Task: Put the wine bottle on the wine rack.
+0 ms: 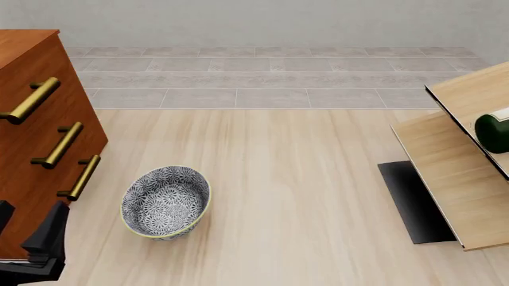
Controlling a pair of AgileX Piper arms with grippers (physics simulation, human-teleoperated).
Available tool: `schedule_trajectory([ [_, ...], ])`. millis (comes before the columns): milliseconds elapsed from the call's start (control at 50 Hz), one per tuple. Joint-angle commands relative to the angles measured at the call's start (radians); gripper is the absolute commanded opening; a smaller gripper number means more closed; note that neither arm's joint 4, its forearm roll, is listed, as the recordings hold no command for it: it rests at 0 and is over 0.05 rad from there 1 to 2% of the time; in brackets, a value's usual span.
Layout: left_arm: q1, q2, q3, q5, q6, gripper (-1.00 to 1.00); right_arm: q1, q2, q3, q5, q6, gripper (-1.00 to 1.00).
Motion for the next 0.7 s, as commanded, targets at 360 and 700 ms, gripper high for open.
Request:
schedule_trajectory([
  [360, -0.007, -0.015, -0.001, 0.004, 0.021, 1.00, 0.087, -0.145, 0.080, 0.023, -0.061, 1.00],
  [700, -0.013, -0.029, -0.004, 0.018, 0.033, 1.00, 0.172, -0.233, 0.128, 0.045, -0.125, 1.00],
])
